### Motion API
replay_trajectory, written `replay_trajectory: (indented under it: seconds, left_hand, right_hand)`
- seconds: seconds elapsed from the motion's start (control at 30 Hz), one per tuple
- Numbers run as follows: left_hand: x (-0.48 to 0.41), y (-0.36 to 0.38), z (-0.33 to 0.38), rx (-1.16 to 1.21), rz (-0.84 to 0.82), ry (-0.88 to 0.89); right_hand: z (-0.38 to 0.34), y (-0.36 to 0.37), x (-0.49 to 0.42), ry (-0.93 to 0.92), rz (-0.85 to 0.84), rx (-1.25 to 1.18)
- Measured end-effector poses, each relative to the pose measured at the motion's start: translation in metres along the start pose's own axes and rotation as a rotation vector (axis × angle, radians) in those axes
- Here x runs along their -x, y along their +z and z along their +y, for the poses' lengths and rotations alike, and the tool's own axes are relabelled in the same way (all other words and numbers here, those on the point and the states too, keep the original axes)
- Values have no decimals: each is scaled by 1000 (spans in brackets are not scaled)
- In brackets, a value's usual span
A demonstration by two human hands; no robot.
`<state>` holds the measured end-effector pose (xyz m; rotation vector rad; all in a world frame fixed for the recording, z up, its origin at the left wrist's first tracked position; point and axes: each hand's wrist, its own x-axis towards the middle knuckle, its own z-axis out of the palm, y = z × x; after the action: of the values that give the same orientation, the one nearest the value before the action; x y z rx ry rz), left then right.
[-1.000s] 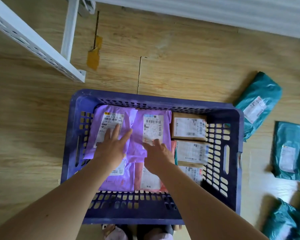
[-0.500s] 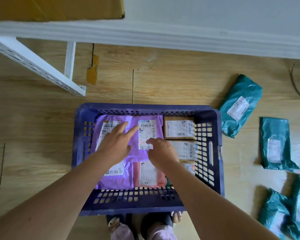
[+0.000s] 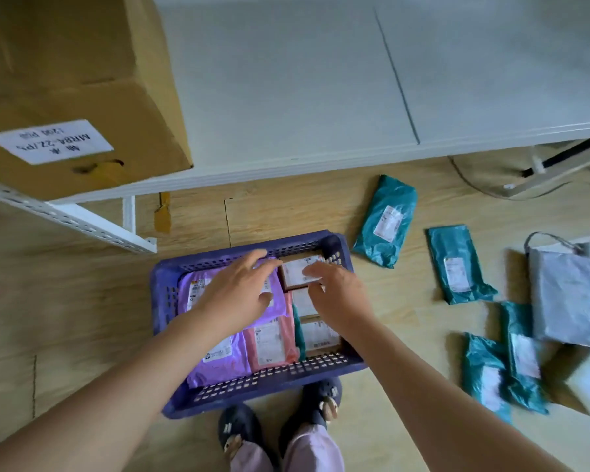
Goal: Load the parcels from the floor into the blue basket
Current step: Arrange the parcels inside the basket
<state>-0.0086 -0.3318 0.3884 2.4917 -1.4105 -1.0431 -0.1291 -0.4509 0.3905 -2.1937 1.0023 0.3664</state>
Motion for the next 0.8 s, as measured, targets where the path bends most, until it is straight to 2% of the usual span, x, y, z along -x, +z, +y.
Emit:
replay_trajectory:
  seconds: [0.4,0.8]
  left_hand:
    - [71,-59,154,-83,26,267]
    - [80,-17,320,-156,-81,420]
  right_hand:
    - [39,-116,151,121,178,-67]
    - [172,-172,261,304,341,-189]
